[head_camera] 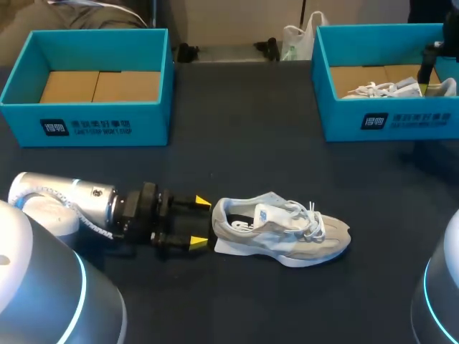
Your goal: Take the shoe out of the shoebox, open the shoe tongue, remove and reinsert the insole, then place the shoe into the shoebox
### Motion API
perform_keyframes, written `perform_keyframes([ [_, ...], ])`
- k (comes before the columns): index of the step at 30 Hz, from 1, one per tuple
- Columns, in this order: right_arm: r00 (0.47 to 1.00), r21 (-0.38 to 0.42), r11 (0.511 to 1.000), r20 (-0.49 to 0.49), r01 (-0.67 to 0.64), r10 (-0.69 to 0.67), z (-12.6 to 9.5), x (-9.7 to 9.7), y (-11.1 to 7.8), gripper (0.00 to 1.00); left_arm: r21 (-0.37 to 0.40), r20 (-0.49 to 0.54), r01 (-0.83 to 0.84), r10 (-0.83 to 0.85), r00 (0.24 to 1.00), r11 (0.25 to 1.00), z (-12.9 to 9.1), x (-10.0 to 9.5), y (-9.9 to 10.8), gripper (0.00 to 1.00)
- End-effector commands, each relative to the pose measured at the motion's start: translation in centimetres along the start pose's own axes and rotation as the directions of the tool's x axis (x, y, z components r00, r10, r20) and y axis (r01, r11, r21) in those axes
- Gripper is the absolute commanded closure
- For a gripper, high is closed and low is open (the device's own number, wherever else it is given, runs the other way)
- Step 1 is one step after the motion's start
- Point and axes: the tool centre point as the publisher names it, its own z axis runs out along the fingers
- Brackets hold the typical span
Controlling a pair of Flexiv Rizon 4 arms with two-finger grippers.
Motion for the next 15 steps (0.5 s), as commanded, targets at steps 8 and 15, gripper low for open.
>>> perform_keyframes([
  [8,1.000,-0.002,1.000,0.001,-0.001,0.001,0.0,0.0,0.0,0.00,0.003,-0.020,0.000,0.000,1.000,1.000,1.8,0.1,0.0,0.00],
  [15,1.000,-0.002,1.000,0.001,-0.001,0.001,0.0,0.0,0.0,0.00,0.002,-0.030,-0.003,0.003,1.000,1.000,2.9,0.0,-0.1,0.00],
])
